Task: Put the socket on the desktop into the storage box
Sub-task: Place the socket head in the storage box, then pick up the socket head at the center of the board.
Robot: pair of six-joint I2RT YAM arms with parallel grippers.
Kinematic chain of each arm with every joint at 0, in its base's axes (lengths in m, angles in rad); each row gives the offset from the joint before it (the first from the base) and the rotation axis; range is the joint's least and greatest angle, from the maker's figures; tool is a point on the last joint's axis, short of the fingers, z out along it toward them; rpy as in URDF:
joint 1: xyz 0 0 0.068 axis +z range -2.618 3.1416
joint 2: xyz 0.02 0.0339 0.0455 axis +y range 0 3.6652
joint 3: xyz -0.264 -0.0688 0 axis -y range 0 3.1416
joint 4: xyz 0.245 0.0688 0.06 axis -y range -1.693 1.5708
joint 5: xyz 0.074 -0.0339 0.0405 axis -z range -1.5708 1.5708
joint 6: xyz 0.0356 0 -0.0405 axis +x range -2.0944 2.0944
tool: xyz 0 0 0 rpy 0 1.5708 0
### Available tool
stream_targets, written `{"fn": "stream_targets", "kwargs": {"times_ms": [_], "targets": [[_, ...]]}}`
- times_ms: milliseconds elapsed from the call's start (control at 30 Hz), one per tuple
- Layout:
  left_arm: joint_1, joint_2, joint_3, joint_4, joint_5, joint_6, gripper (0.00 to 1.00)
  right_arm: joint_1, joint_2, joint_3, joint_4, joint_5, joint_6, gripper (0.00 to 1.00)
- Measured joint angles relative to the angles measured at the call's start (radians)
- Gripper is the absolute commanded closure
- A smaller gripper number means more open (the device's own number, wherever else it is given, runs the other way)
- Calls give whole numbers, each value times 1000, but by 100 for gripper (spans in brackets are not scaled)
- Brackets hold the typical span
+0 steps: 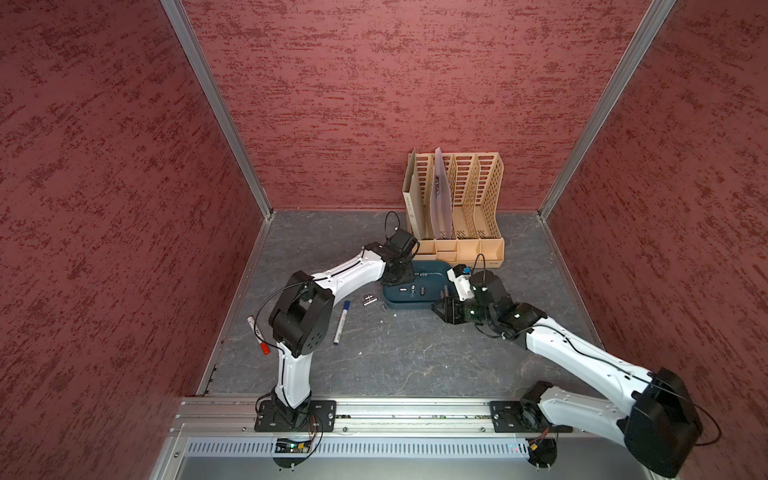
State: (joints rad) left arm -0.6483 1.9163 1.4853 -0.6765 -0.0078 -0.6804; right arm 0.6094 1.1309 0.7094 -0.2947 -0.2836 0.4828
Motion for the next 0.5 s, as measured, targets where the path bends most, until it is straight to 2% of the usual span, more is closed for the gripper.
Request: {"fn": "stream_targets", "kwargs": {"times_ms": [500], "targets": [[12, -198, -222, 42, 8, -2, 50, 14, 34, 48, -29, 2, -1, 52]]}}
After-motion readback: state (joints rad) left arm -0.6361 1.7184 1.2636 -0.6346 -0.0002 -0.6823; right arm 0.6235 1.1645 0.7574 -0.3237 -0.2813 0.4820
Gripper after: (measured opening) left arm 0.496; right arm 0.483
